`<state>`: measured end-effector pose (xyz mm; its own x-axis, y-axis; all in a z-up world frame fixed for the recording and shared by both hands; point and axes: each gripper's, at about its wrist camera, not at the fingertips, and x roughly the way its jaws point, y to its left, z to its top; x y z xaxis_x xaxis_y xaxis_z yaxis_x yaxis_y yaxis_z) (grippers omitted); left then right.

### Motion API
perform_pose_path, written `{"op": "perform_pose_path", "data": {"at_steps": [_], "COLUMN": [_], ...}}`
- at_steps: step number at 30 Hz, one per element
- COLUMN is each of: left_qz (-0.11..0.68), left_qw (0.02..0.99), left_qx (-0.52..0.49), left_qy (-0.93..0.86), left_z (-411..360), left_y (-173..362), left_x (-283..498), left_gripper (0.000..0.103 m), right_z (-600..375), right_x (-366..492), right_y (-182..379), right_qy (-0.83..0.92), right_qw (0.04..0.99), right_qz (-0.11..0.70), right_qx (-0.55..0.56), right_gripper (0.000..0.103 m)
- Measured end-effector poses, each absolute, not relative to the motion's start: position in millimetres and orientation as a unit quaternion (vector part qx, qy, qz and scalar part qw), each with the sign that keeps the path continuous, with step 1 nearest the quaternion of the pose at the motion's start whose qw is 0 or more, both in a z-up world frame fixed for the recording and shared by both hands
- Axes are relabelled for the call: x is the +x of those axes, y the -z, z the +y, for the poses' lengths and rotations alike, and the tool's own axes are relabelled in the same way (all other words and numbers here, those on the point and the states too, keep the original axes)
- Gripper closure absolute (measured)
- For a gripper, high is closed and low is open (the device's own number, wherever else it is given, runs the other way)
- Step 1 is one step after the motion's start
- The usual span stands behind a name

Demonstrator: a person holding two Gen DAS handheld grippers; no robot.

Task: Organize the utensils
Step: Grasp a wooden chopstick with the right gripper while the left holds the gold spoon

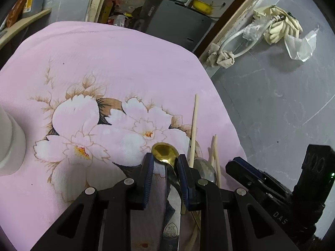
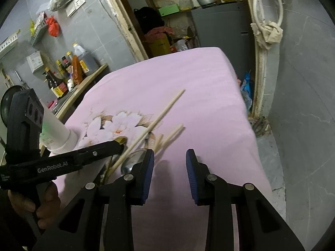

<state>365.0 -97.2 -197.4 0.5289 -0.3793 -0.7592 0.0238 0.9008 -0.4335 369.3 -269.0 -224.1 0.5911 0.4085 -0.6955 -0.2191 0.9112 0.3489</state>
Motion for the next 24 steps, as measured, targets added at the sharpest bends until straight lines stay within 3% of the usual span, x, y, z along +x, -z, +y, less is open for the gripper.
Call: {"op": "perform_pose_path", "data": {"at_steps": [3, 5, 6, 8, 12, 24], "left_qz": [0.471, 0.476, 0.482, 0.483, 0.489, 0.518], "left_qw": [0.851, 0.847, 0.843, 0.841, 0.836, 0.829], "left_qx": [-0.198, -0.206, -0.207, -0.212, -0.213, -0.149], "left_qy": [0.118, 0.118, 0.12, 0.122, 0.128, 0.15], "left_z": [-93.9, -91.0, -90.7, -88.8, -88.4, -102.5], "left_y": [197.9, 198.5, 199.4, 199.9, 200.3, 198.4], "left_x": [365.1, 364.8, 364.5, 360.8, 362.1, 374.7], "left_gripper": [0.084, 0.09, 0.097, 0.097, 0.097, 0.094], "right_z": [-265.1, -261.0, -258.5, -255.6, -260.4, -252.6], "right_x": [372.2, 373.8, 374.3, 375.0, 376.4, 384.7], "right_y": [225.4, 226.3, 225.9, 227.3, 229.4, 226.5], "right_qy": [-0.186, -0.193, -0.197, -0.196, -0.181, -0.16], "right_qw": [0.881, 0.878, 0.877, 0.875, 0.871, 0.861], "right_qz": [0.42, 0.424, 0.425, 0.431, 0.446, 0.471], "right_qx": [0.113, 0.111, 0.108, 0.101, 0.098, 0.102], "right_gripper": [0.075, 0.075, 0.075, 0.076, 0.088, 0.088]}}
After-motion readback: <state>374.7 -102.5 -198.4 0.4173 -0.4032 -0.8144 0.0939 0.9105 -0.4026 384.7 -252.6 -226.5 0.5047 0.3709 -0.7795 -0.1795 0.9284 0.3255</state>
